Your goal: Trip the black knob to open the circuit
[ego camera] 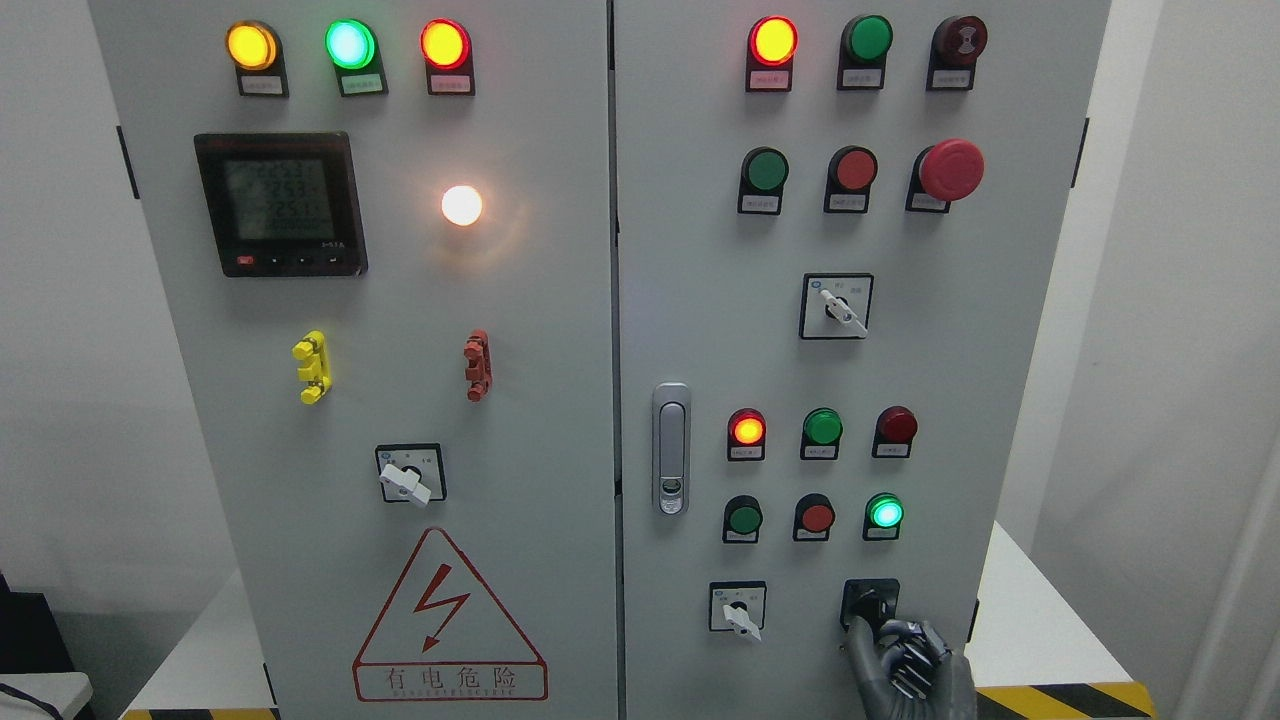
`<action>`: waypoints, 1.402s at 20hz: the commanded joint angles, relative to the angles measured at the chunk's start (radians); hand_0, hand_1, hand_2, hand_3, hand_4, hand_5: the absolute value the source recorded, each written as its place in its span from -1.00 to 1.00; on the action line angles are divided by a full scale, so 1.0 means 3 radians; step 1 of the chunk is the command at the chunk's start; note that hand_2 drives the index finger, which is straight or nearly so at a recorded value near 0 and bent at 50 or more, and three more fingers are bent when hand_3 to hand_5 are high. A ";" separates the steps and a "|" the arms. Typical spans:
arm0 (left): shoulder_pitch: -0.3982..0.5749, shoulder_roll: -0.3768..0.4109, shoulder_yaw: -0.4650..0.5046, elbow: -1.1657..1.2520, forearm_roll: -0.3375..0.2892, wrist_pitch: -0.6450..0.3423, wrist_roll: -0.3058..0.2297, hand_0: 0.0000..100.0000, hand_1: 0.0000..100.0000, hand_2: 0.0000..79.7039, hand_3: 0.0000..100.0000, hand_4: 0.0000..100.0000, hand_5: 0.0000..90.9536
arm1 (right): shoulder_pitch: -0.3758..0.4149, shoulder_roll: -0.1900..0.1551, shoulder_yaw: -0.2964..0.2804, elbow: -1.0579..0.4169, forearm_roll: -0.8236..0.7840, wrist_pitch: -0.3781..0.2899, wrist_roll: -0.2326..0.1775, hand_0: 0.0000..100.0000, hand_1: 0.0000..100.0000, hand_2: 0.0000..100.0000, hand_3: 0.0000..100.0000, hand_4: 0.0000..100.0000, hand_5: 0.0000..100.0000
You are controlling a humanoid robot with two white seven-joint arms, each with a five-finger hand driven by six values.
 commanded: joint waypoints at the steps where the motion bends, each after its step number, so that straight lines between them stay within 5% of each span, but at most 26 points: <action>1: -0.0026 0.0001 0.0000 0.0000 -0.0112 0.0001 0.0003 -0.76 -0.22 -1.00 -1.00 -1.00 -1.00 | -0.0002 0.0000 0.0015 -0.0008 -0.0019 0.0008 -0.0001 0.03 0.57 0.30 0.91 0.95 0.96; 28: -0.0026 0.0001 0.0000 0.0000 -0.0107 0.0001 0.0003 -0.76 -0.22 -1.00 -1.00 -1.00 -1.00 | 0.0003 0.0000 0.0041 -0.0008 -0.0096 0.0008 0.0081 0.04 0.57 0.32 0.92 0.95 0.96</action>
